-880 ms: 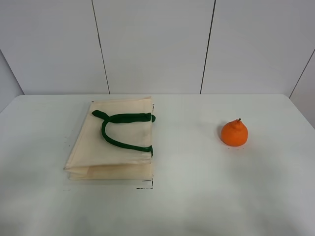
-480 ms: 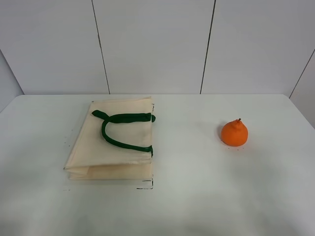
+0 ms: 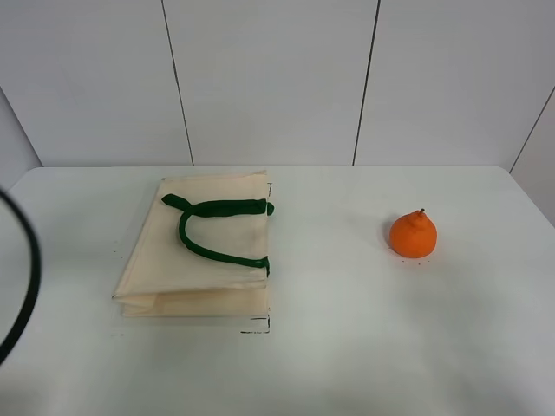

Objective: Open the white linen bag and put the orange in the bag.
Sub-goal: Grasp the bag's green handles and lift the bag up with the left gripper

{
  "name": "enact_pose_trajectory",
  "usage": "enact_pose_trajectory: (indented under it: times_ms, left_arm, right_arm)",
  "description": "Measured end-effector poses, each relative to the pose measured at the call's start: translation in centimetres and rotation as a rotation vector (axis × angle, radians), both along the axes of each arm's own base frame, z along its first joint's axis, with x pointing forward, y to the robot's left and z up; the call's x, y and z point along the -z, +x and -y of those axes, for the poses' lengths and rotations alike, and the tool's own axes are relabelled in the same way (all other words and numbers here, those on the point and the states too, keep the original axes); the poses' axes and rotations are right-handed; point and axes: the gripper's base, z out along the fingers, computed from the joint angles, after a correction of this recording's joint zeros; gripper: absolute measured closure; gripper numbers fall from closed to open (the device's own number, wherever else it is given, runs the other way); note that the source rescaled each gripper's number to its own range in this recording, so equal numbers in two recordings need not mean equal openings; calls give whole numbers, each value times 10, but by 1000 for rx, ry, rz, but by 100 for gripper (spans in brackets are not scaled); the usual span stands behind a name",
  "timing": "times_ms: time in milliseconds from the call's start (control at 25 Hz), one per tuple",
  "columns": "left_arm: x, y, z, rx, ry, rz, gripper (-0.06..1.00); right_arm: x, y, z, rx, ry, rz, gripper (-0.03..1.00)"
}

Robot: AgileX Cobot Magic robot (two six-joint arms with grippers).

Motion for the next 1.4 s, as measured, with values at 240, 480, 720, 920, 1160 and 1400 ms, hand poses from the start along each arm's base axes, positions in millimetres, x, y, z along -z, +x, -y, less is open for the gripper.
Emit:
enact_pose_trajectory:
  times_ms: [240,480,720,920,1160,1400]
  left_arm:
    - [-1,115,1,23,15,-224,-6]
    - [25,218,3,6,3,-327,-6]
    - [64,286,16,-37,-18,-413,-6]
    - [91,313,68,-28,-37,-449,-6]
    - [119,324,130,39,-33,-474,-6]
    - [155,331,136,29,-17,-516,-6]
  right_arm:
    - [0,0,0,0,0,0,-3]
    - [0,0,0,0,0,0,-3]
    - [0,0,0,0,0,0,-3]
    - [0,0,0,0,0,0,-3]
    - [0,0,0,0,0,0,-3]
    - [0,0,0,0,0,0,-3]
